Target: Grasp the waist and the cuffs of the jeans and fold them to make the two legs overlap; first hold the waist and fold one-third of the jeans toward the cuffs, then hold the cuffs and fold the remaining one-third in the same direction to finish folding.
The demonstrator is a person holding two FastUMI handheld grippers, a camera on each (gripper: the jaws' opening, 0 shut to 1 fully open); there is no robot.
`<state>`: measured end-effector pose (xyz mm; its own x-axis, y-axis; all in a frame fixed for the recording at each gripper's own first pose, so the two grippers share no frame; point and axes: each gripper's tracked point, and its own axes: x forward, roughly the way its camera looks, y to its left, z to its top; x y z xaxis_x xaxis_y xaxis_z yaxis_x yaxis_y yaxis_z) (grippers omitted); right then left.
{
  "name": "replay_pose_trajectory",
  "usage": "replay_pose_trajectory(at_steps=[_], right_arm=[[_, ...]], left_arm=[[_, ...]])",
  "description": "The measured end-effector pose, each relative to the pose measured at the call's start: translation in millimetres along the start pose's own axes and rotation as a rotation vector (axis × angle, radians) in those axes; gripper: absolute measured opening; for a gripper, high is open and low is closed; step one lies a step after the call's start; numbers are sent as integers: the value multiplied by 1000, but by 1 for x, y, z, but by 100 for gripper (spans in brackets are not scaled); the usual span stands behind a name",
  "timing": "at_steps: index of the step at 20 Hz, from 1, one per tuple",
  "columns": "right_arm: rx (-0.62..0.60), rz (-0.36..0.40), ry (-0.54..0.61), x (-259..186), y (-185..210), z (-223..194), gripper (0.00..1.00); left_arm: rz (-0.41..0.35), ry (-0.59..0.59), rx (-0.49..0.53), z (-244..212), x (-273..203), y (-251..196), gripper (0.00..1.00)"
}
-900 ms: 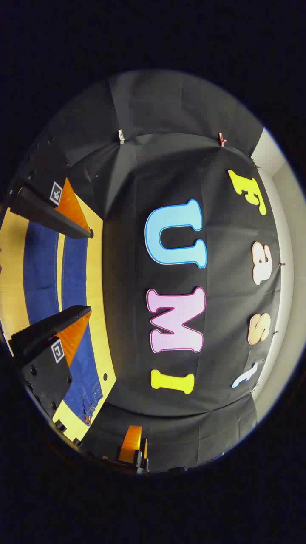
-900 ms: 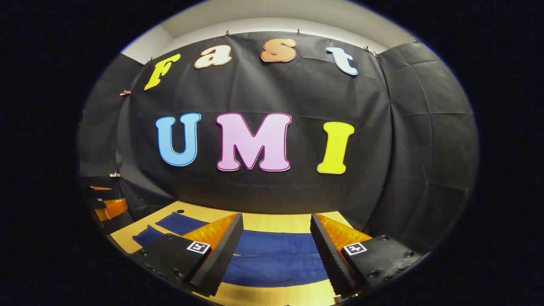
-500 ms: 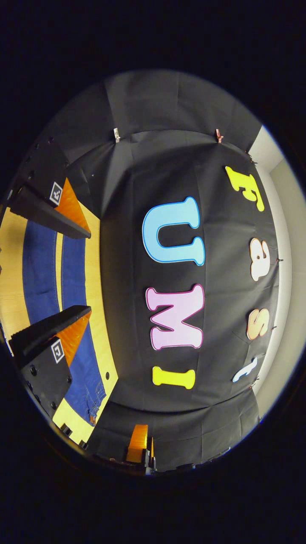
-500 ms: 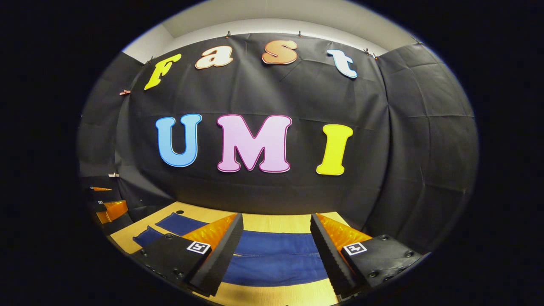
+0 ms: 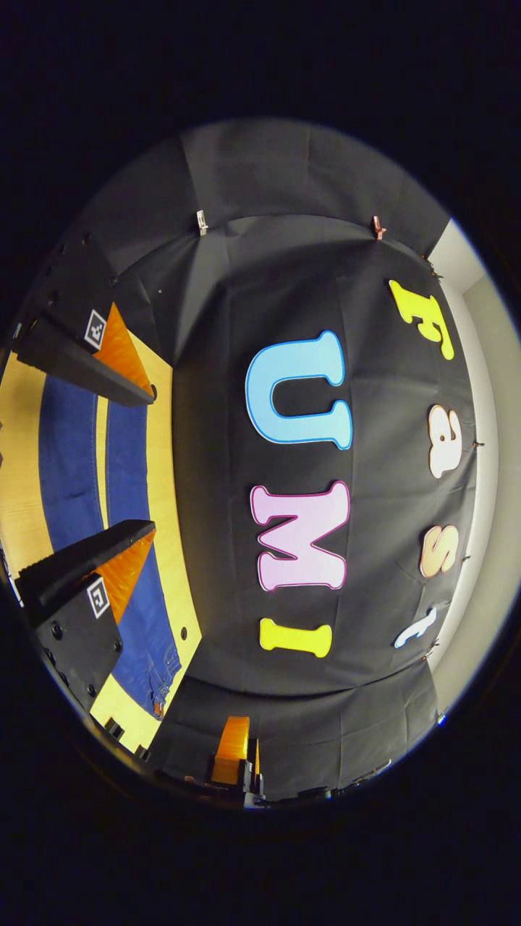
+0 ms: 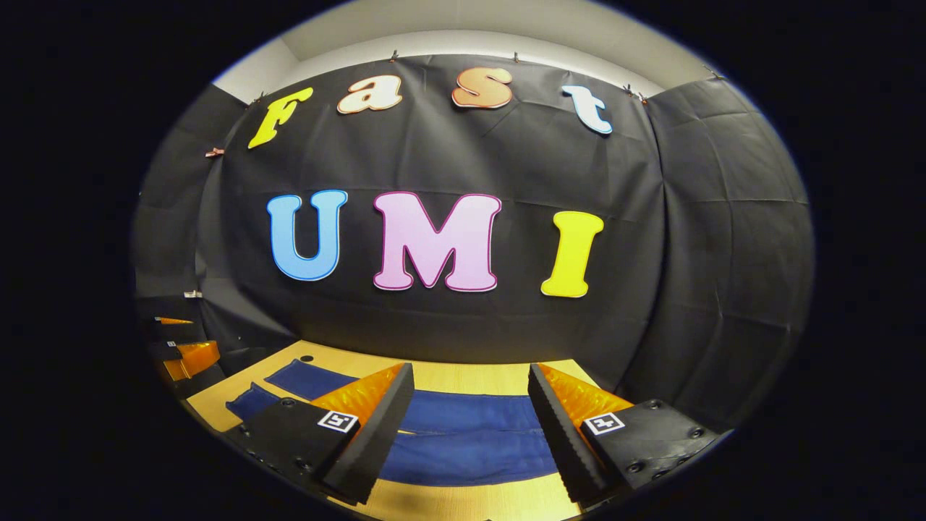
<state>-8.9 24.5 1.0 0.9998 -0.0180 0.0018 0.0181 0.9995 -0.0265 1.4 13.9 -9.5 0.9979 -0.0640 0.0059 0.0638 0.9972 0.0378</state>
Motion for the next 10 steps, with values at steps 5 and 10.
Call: replay_pose_trajectory(at_steps=[5, 10], right_arm=[[-7, 4, 0, 4, 4, 1, 97], [-33, -3, 16, -1, 3, -2, 97]], left_arm=[[21, 42, 141, -25, 14, 37, 98], [-1, 149, 390, -91, 31, 98, 98]])
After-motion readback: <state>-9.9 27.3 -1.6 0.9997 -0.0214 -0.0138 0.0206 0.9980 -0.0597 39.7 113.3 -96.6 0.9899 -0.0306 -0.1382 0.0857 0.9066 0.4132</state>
